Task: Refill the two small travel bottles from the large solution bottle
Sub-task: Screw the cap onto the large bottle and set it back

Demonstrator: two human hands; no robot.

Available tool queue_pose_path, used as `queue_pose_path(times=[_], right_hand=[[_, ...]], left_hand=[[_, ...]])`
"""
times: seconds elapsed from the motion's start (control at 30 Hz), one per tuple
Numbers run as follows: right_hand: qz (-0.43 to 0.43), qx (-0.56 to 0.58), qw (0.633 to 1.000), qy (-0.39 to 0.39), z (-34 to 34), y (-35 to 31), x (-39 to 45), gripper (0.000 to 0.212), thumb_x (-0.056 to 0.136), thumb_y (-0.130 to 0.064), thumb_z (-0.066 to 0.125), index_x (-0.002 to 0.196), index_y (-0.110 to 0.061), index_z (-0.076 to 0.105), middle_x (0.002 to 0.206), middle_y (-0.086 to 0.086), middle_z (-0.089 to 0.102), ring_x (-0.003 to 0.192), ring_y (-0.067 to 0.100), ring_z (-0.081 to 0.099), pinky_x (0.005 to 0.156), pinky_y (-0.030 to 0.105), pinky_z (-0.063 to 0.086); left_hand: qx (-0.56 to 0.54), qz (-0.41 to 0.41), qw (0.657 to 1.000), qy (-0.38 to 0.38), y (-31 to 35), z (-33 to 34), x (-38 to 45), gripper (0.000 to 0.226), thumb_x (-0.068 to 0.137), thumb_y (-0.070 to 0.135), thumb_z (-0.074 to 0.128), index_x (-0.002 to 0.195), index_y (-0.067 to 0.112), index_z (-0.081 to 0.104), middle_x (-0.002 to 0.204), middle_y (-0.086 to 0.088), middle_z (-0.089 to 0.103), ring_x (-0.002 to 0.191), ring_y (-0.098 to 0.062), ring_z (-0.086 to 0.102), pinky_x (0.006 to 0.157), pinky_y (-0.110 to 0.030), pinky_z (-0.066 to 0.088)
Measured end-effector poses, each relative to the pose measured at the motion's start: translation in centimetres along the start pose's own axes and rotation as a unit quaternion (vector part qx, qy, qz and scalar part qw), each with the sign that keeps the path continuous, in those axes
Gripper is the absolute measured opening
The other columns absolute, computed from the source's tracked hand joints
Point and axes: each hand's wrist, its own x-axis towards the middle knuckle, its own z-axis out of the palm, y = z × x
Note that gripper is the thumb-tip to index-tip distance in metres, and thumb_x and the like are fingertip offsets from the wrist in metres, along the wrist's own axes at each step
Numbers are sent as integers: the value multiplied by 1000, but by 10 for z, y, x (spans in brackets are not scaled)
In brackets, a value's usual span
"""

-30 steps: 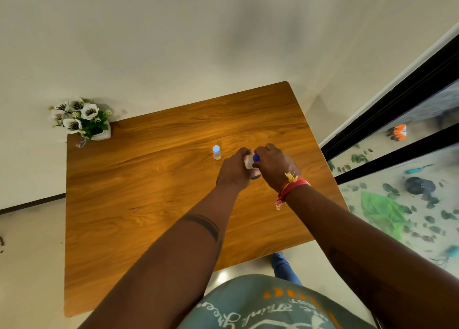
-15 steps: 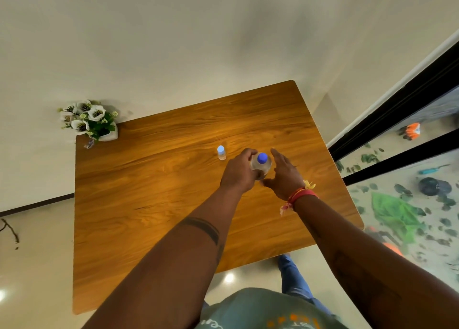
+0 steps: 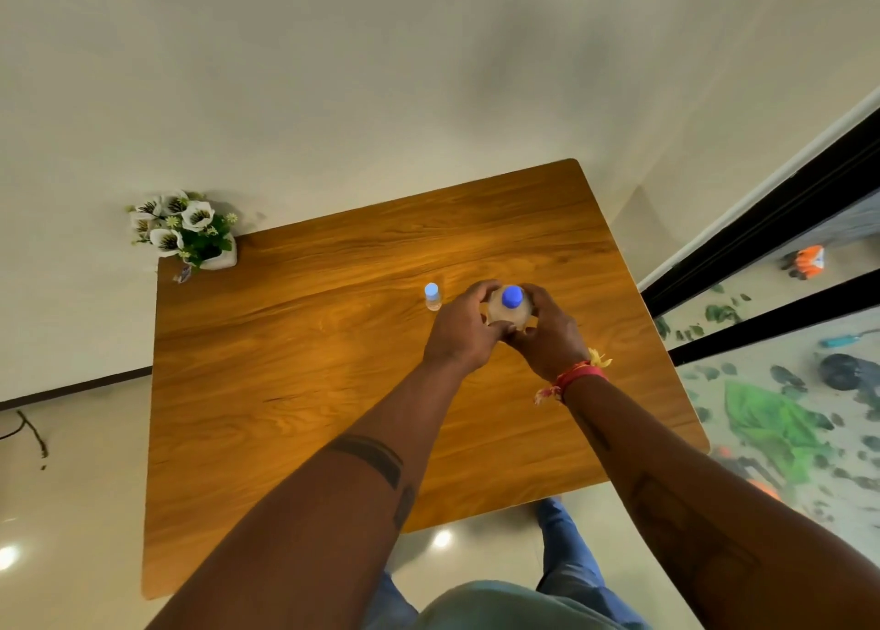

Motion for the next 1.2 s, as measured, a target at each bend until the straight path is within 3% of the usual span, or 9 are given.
queue_pose_path(times=[0.3,0.43,0.83,1.0,1.2], right_hand=[[-80,-9,996,41,-9,-79,12,64,77,-36,84,130,-19,53,116,2,66,99,23,64,82,45,58],[-93,-4,995,46,8,-118,20,68,75,-46,83,129,-20,52,116,0,63,97,20,60,76,34,54],[-135,-17,990,-43,134,-205,56,71,73,-40,86,131,-22,50,120,-1,63,99,20,61,83,36,57],[-121,-23,990,-66,191,-228,87,67,73,-41,85,128,-21,52,116,-1,65,95,20,62,79,34,57],[-104,-27,991,-76,258,-247,137,63,77,-37,83,128,-19,53,117,2,66,97,23,62,79,33,52]], left_hand=[[-54,38,995,71,20,-79,-13,75,80,40,84,145,40,46,144,14,54,98,-10,68,80,-32,61],[-64,35,989,127,6,-128,-18,70,81,40,83,143,37,49,139,14,57,93,-8,68,73,-24,60],[-41,-75,972,221,-107,-227,-22,45,93,35,72,135,29,56,121,9,65,85,-6,67,65,-15,44],[-40,-107,965,236,-148,-254,1,40,95,31,68,133,27,58,119,7,65,89,-12,67,70,-25,46],[-41,-133,960,241,-200,-274,44,35,95,30,66,129,24,60,117,6,67,98,-15,66,69,-25,48]])
